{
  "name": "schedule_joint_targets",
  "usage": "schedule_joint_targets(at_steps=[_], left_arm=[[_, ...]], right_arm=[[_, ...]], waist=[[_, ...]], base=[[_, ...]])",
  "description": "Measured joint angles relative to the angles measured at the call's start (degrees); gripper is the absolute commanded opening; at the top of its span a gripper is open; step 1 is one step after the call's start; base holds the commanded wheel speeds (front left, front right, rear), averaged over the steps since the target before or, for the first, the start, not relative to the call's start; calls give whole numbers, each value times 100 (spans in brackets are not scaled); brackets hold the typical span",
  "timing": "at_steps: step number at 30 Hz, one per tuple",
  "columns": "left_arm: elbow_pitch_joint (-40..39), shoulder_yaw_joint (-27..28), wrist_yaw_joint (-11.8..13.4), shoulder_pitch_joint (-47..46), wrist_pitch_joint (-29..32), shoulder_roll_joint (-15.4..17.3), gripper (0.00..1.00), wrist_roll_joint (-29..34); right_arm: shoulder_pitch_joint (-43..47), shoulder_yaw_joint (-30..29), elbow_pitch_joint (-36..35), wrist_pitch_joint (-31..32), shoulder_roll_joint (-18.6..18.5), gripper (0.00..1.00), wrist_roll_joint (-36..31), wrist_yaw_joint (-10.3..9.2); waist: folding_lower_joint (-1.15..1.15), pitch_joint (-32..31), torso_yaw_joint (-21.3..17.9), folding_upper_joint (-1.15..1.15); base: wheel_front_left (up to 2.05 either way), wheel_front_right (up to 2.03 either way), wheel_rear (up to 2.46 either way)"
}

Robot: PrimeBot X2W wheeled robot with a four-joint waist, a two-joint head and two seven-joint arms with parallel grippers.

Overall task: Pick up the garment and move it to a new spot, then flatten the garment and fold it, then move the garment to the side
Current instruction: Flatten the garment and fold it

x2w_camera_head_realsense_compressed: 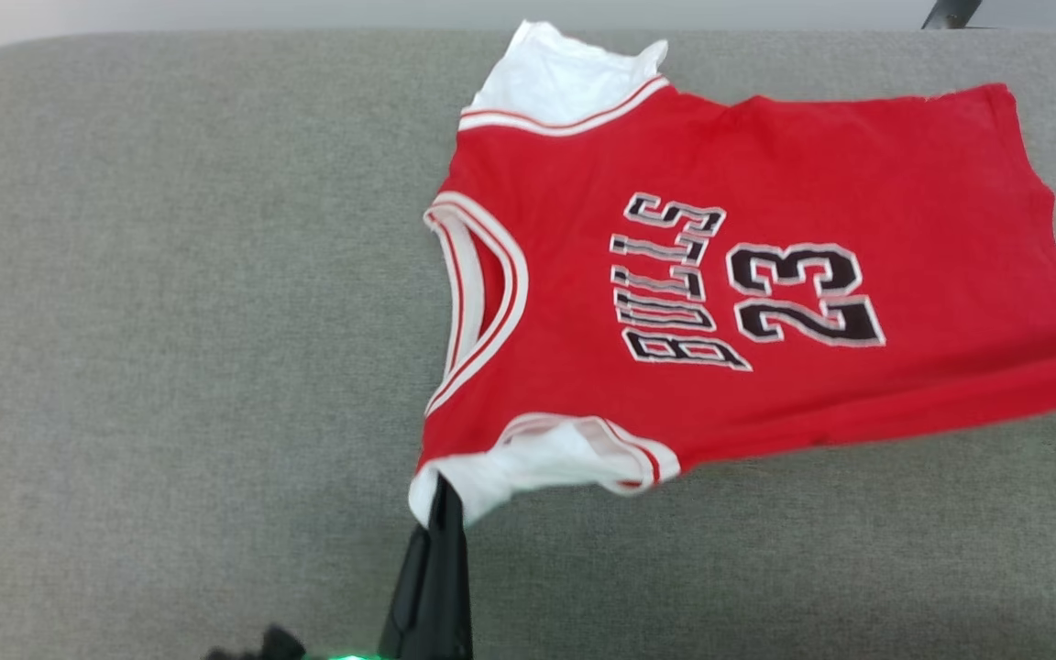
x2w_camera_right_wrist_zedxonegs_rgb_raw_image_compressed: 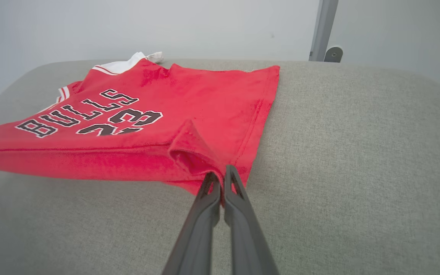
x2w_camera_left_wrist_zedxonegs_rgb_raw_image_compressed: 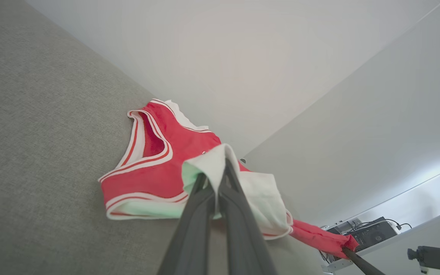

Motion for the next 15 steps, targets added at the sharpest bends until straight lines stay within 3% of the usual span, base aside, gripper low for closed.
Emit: schedule_joint_targets(at_steps=[7, 15], left_arm=[[-380, -385, 209, 283, 0, 1, 0, 491], [683, -377, 164, -1220, 0, 1, 0, 621]], right_arm=[[1073, -965, -135, 0, 34, 0, -13, 0], [1485, -1330, -218, -1, 99, 0, -63, -1]], waist=[[0, 92, -10, 0], [0, 234, 104, 0]], base=[[0, 0, 0], [0, 0, 0]])
